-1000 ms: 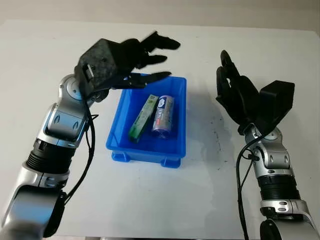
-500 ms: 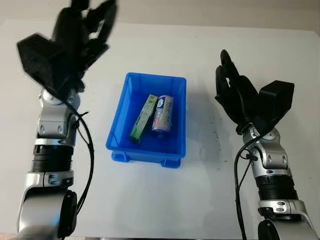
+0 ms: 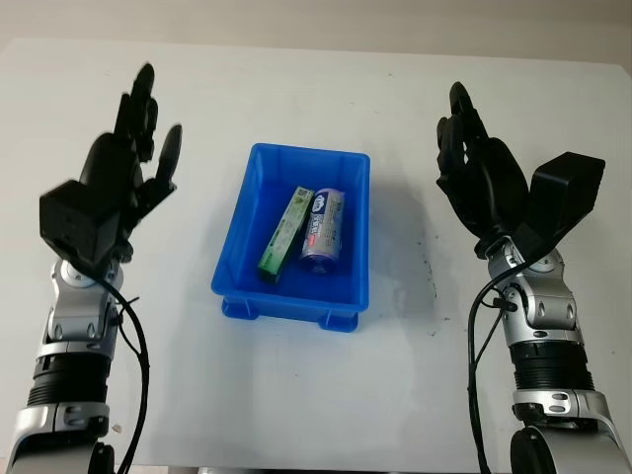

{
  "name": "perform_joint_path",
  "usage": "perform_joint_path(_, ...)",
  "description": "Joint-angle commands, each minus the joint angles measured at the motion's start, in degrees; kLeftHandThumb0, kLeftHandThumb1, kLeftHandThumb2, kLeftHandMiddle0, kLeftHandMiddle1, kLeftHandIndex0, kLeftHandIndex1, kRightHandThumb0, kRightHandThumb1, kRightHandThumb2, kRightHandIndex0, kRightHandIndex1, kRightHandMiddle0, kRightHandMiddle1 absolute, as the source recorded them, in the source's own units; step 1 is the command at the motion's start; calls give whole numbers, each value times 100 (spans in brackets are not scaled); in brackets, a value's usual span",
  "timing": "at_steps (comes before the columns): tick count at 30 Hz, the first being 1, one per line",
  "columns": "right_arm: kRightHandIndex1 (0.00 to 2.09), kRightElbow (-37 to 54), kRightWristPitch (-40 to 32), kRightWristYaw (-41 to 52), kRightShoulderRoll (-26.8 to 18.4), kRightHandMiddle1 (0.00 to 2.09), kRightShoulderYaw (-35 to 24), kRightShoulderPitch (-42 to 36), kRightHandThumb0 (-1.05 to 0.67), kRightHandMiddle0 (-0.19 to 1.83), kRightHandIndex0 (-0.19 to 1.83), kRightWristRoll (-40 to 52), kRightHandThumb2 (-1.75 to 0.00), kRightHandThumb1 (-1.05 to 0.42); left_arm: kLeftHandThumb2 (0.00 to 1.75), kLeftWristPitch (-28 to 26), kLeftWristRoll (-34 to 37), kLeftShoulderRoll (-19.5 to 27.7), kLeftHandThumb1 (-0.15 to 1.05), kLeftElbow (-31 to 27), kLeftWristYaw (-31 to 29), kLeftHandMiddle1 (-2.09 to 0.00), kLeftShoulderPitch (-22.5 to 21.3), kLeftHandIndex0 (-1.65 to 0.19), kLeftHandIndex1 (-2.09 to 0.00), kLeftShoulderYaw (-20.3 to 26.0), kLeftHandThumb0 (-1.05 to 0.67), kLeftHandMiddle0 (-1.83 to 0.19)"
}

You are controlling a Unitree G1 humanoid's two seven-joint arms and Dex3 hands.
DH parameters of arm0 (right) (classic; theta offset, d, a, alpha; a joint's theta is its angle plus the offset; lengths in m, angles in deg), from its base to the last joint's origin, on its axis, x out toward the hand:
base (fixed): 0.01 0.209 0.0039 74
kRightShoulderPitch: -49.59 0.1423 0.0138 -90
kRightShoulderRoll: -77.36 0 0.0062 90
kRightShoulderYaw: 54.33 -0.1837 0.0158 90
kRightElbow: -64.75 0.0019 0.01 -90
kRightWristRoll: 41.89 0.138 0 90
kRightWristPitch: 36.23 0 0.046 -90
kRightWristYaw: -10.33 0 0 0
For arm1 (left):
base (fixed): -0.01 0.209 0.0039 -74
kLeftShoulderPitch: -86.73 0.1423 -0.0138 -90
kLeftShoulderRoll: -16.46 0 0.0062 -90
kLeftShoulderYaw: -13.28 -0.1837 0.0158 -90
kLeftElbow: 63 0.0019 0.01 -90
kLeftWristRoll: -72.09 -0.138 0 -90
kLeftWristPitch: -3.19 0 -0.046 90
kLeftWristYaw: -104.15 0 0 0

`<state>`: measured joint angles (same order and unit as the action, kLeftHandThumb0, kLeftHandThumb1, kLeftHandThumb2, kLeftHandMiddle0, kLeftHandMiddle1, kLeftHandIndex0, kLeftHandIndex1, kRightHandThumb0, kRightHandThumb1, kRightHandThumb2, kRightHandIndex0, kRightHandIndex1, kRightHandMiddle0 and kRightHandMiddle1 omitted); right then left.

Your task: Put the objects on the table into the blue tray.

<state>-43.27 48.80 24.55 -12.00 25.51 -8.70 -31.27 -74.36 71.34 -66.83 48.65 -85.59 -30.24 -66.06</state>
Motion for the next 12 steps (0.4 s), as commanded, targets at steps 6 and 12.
perform_joint_path(6,0,-71,101,-57,22,0,-65,61,-70,-19,-19,46,-79,-105,62,139,63,-111,105,309,-80,-6,75,5,-8,-127,-75,5)
perform_joint_path(12,0,19,78,-65,41,0,-28,5,-70,-19,-19,41,-78,-105,64,83,89,-179,105,249,-81,-5,164,7,-6,-161,-73,7)
